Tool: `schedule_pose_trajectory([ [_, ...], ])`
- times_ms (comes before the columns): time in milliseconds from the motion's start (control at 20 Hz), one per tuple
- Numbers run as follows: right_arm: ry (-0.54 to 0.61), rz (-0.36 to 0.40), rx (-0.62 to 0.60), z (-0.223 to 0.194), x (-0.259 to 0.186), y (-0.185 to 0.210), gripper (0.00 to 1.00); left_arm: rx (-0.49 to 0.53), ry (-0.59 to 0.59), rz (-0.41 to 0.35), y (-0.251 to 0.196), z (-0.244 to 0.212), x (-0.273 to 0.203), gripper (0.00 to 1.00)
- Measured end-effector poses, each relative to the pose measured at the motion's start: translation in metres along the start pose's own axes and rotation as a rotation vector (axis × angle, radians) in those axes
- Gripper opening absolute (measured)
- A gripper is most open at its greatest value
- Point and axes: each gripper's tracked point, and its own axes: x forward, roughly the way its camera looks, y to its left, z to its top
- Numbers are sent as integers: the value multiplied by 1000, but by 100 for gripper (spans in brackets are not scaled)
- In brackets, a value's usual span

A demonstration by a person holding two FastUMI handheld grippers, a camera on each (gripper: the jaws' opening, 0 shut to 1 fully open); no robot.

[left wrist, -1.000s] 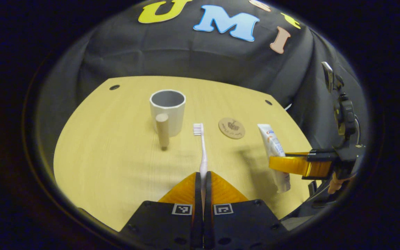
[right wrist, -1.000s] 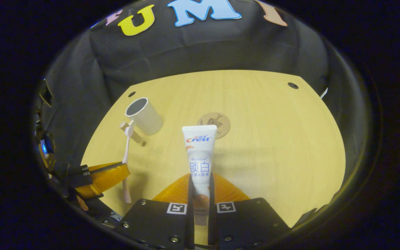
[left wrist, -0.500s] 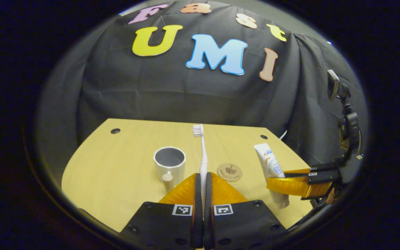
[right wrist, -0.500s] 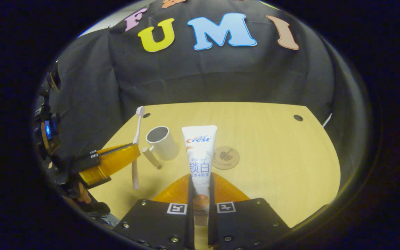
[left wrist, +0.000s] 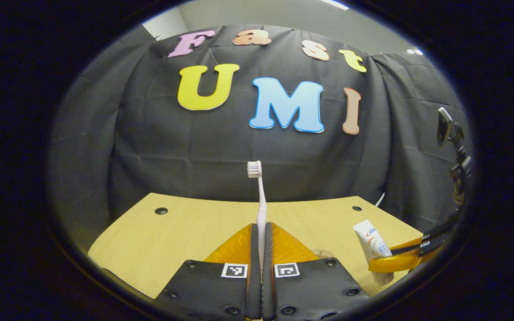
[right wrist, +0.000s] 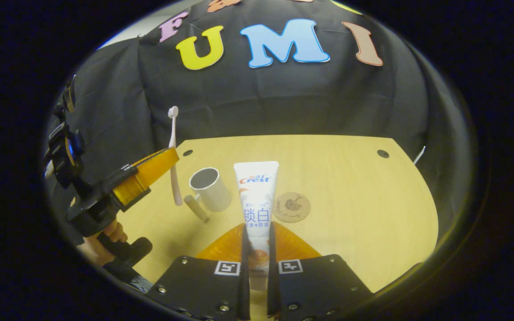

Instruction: Put the toothbrush and toothpaste on the desktop into the cup, then pick up the cup and place it on the coaster on the desktop.

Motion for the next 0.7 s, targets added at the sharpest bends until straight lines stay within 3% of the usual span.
schedule_pose_trajectory([
  [700,63,-67,48,-1,24,-5,16,34,-48,0,25,-22,79,8],
])
